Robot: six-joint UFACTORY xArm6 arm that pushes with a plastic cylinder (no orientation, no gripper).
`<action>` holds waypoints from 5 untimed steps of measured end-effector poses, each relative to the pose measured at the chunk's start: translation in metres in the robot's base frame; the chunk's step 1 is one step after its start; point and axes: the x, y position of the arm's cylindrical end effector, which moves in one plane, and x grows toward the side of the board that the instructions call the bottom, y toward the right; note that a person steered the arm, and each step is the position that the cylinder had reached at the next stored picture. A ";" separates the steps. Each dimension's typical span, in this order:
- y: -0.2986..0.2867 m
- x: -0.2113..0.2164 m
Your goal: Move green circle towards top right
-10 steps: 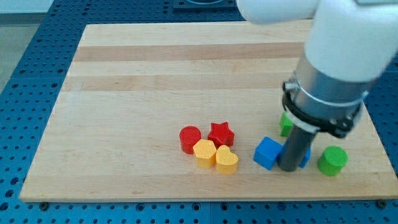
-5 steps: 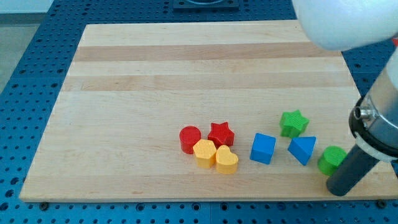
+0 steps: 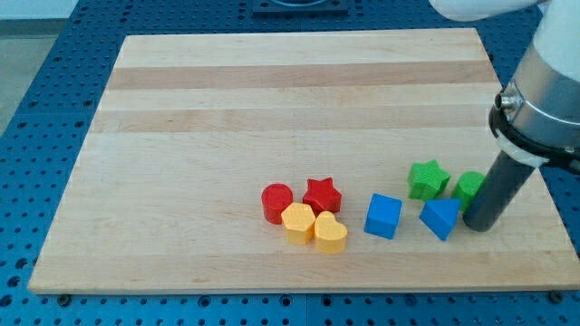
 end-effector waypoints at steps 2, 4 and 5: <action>-0.001 -0.006; -0.006 -0.030; -0.006 -0.057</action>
